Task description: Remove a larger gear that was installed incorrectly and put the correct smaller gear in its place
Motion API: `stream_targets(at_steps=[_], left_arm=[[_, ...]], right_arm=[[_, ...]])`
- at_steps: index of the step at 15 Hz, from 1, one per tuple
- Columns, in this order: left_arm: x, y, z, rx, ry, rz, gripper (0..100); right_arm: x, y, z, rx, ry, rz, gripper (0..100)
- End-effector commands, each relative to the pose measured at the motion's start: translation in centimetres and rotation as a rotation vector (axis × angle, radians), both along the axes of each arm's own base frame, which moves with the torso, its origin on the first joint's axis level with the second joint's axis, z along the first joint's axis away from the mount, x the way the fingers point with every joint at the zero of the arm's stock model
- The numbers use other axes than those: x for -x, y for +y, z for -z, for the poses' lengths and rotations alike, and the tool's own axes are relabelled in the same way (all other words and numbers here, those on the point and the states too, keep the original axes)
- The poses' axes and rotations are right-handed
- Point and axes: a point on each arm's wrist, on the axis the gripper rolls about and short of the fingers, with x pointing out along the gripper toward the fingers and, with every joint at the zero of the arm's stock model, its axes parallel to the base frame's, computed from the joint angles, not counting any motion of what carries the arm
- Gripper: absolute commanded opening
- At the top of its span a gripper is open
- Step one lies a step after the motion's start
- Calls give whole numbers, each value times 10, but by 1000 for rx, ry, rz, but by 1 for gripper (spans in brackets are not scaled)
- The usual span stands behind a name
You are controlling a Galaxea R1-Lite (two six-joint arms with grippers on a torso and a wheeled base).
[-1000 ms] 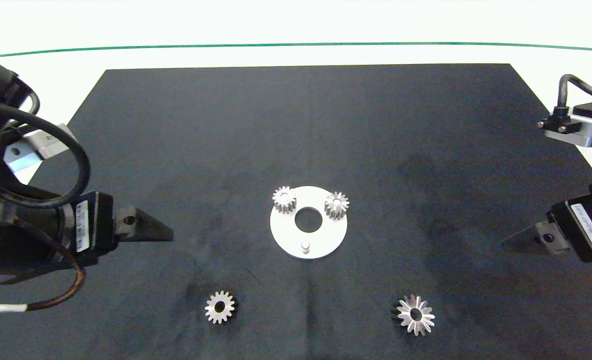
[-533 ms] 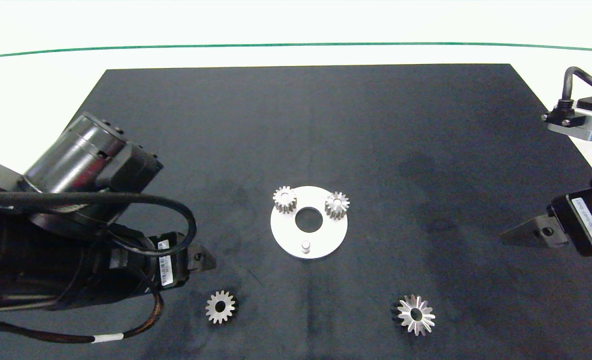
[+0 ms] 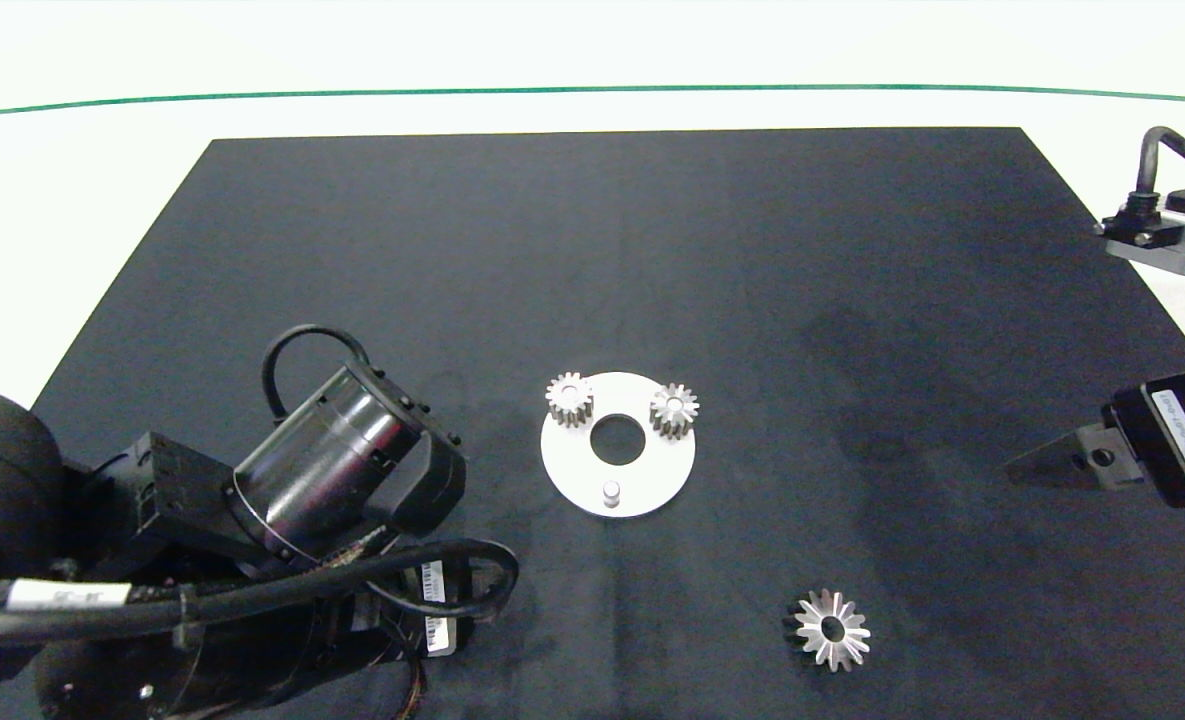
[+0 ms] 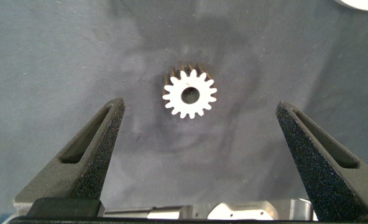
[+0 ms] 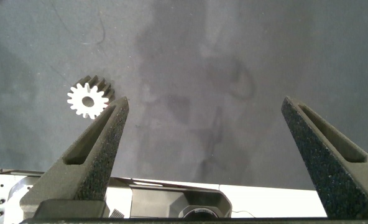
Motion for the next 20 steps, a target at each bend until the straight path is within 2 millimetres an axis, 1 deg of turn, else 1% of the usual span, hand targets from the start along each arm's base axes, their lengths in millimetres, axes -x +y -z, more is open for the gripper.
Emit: stream_targets(at_steps=[1,6,9,13,16,20], left_arm=[[0,-2,14,-37,23,6,100],[-1,-4,22,-47,25,13,100],[-2,-3,34,-50,-14,58,100],[-1,-2,38,-61,-19,73,100],[-2,-2,39,-64,-18,74,96],[-3,-1,39,-69,-26,62,87]], right_arm=[[0,0,1,5,6,2,100],[0,0,3,-4,-15,-1,100],[0,0,3,-4,-19,-3,100],[0,0,3,-5,-20,-3,100],[-1,1,4,-3,-17,-3,100],[-1,2,5,-3,-16,-6,100]])
